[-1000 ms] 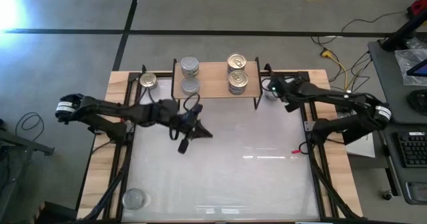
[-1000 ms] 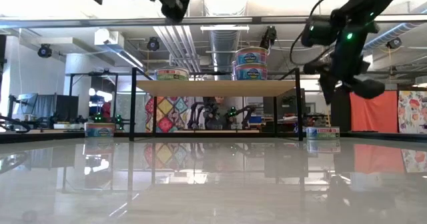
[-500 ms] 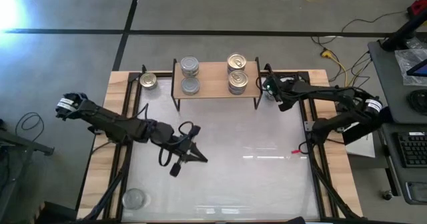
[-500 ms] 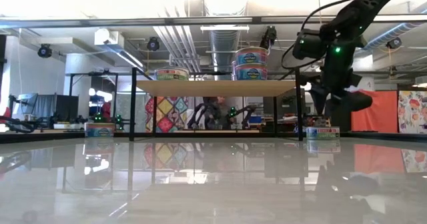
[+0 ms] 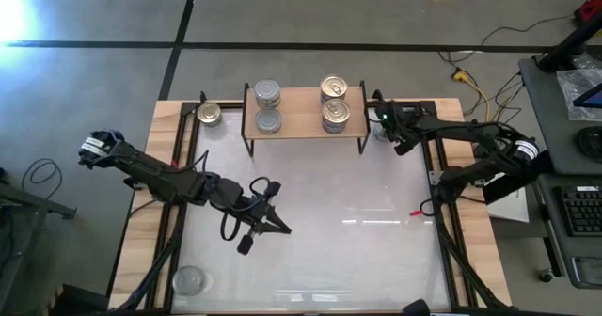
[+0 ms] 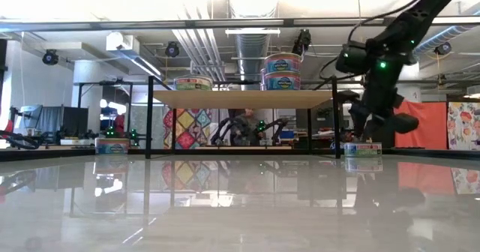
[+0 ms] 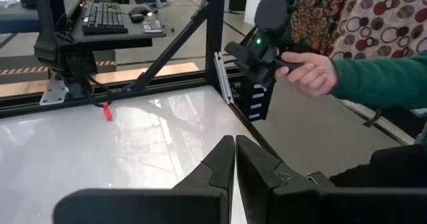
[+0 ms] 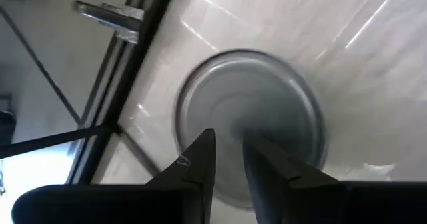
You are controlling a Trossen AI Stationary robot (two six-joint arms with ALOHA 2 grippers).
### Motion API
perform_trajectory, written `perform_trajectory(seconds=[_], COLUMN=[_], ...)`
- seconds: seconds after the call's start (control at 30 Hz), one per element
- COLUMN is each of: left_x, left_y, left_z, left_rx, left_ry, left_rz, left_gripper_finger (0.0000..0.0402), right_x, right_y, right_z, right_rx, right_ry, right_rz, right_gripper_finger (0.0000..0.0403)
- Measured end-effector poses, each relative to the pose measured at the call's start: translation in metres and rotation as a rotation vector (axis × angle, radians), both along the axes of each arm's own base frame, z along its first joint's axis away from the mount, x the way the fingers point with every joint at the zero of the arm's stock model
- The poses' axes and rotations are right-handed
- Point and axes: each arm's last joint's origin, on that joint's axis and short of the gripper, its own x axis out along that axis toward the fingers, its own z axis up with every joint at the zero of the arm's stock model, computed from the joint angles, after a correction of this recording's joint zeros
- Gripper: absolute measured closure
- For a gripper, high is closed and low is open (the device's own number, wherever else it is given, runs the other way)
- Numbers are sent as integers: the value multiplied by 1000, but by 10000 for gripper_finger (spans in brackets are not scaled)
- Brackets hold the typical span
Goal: Stack canned seafood by type on shelf
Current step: Stack the green tuna can on top of the green tuna can on the shelf
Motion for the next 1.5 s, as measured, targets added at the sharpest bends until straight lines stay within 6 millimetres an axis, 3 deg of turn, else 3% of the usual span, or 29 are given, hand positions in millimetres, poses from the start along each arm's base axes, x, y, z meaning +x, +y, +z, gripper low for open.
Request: perform_trajectory(seconds=[0.23,0.4,0.73,0.97,1.2,1.37,1.5], left_x=[0,0,1,0,-1,2,4], left_y=[-1,-1,1,1,3,4,4], left_z=[0,0,1,-1,-9,-9,-12], left_rx=[-4,11,56,63,99,99,108], left_ry=[4,-1,-30,-16,58,46,51], left_rz=[2,1,53,53,69,88,118], left_gripper_finger=[401,401,401,401,401,401,401], right_x=[-16,-18,1,10,44,86,118], right_y=[14,35,96,149,205,248,275], right_z=[-26,-32,-30,-29,-15,-13,-12], right_rx=[65,124,149,78,-54,-108,-193], right_ry=[7,69,159,261,320,387,551], right_rz=[-40,-21,176,443,825,1073,1340], right_gripper_finger=[344,340,357,359,356,354,355])
